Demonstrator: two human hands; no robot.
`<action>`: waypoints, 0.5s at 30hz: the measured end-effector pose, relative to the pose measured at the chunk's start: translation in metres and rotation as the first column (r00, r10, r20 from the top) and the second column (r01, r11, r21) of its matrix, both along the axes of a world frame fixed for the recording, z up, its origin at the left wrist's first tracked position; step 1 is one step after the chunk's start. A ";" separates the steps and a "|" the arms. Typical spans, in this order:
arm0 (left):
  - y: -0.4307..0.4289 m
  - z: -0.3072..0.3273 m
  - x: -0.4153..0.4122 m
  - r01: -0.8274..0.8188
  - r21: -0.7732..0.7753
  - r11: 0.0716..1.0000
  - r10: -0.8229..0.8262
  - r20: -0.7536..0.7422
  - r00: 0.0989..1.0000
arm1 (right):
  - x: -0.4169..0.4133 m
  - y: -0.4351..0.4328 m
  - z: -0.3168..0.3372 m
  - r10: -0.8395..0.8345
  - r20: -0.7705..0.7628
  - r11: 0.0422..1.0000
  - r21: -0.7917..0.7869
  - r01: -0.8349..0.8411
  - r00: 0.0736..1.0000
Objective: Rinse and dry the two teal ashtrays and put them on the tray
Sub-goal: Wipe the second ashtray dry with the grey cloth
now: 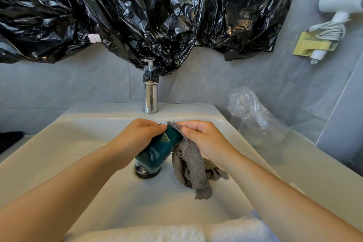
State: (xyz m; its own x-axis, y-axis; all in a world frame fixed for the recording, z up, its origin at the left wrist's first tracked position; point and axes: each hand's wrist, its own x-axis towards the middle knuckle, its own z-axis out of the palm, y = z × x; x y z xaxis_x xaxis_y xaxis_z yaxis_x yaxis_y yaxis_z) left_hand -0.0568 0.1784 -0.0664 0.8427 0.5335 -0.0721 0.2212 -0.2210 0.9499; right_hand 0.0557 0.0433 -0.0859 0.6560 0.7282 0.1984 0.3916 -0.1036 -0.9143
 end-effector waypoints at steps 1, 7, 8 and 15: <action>0.000 0.001 0.000 0.009 0.024 1.000 -0.010 0.025 1.000 | 0.002 0.001 0.000 -0.013 -0.006 1.000 0.005 0.013 1.000; -0.002 0.004 -0.001 0.043 0.071 0.997 -0.049 0.098 0.994 | 0.005 -0.001 0.000 -0.025 -0.107 0.997 0.075 0.034 0.994; -0.001 0.003 -0.001 0.042 0.045 0.998 -0.046 0.081 0.996 | 0.004 -0.001 0.000 -0.006 -0.104 0.996 0.090 0.015 0.995; -0.004 -0.001 -0.003 0.067 0.089 0.994 -0.067 -0.004 0.998 | -0.001 -0.001 0.000 0.052 0.001 0.998 0.023 -0.052 0.999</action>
